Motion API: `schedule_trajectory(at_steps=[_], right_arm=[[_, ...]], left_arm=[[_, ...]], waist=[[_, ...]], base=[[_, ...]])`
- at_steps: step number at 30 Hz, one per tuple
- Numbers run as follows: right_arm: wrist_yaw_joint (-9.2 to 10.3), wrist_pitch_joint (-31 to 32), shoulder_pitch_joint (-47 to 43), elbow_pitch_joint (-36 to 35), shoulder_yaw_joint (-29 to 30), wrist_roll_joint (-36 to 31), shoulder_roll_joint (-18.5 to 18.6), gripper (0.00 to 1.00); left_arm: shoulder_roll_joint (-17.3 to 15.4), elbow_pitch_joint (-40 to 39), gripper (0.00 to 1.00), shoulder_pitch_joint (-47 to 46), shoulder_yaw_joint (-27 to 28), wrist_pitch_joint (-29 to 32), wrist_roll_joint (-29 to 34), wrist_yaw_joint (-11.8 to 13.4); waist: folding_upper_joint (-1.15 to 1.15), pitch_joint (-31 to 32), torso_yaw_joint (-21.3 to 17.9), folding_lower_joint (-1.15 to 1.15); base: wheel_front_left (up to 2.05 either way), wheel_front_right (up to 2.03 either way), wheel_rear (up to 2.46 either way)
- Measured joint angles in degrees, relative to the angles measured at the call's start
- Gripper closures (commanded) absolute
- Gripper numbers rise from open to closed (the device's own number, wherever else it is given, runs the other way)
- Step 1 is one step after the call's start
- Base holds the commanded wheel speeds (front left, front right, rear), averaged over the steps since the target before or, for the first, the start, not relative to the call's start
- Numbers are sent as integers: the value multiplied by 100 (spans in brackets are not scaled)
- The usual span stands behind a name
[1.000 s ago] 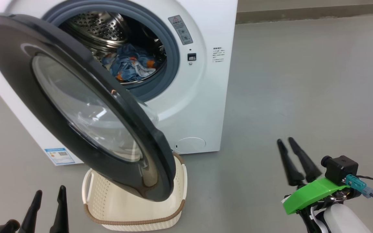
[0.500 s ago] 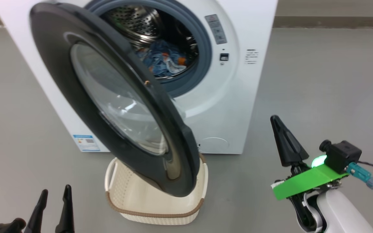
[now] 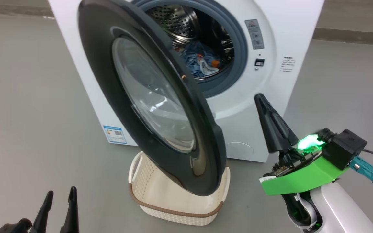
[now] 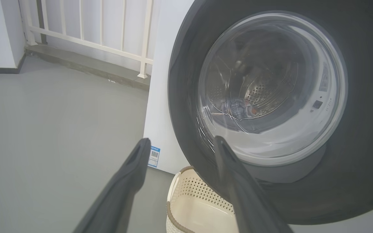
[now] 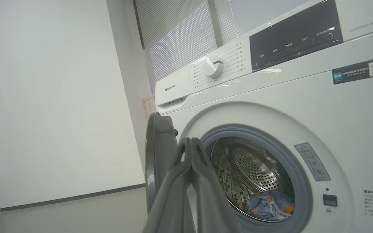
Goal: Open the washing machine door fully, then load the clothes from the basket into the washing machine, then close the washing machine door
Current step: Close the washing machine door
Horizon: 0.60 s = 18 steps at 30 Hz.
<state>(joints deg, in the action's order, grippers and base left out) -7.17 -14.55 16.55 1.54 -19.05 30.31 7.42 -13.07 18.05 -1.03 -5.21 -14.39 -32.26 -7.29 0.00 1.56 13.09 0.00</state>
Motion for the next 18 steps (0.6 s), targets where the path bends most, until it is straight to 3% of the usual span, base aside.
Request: schedule_trajectory(at_steps=[7,18], right_arm=[[-1,-16,177,-486,-672,-2,126,100],[-2,-16,188,385,-1575,-7,407,100]], left_arm=[[10,40,0,-1,-45,0,0,0],[25,66,0,-4,-44,0,-1,0]], waist=[[0,32,222,0],[0,65,537,0]], base=[[0,0,0],[0,0,0]])
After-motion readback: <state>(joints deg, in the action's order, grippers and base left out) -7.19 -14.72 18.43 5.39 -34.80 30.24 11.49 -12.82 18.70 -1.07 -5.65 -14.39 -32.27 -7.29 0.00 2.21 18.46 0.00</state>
